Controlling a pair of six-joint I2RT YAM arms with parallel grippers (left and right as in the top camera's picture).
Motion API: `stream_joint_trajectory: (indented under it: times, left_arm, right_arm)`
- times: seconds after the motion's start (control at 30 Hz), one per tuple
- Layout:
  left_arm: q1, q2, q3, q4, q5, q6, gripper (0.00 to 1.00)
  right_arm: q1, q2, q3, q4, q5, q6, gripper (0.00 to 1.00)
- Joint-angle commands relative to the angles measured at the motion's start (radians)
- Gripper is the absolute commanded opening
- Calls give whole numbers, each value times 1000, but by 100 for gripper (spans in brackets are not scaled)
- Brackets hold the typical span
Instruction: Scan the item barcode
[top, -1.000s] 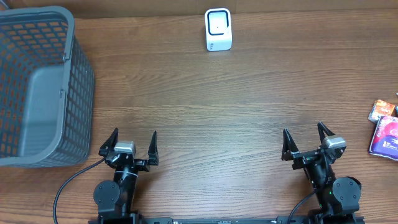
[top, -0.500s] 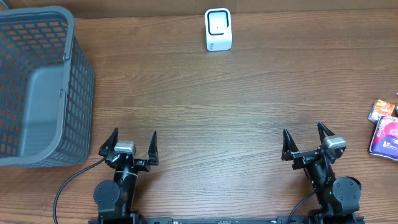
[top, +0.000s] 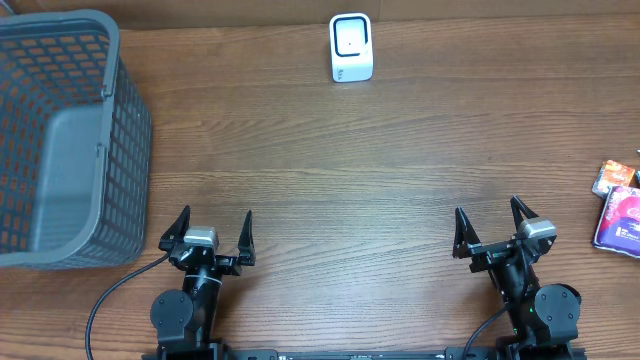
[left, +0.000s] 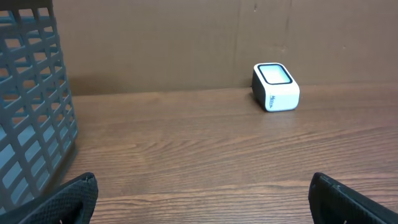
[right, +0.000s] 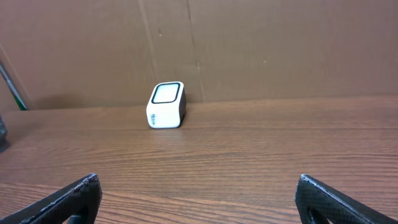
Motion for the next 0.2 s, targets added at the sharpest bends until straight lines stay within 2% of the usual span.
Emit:
stream_joint_trajectory:
  times: [0.0,0.17]
  left_arm:
    - [-5,-11,-4,-1,-10,16,100]
    - [-5,-11,-4,-1,-10,16,100]
  right_arm:
    - [3,-10,-10,5,6,-4,100]
    - [3,-10,-10,5,6,-4,100]
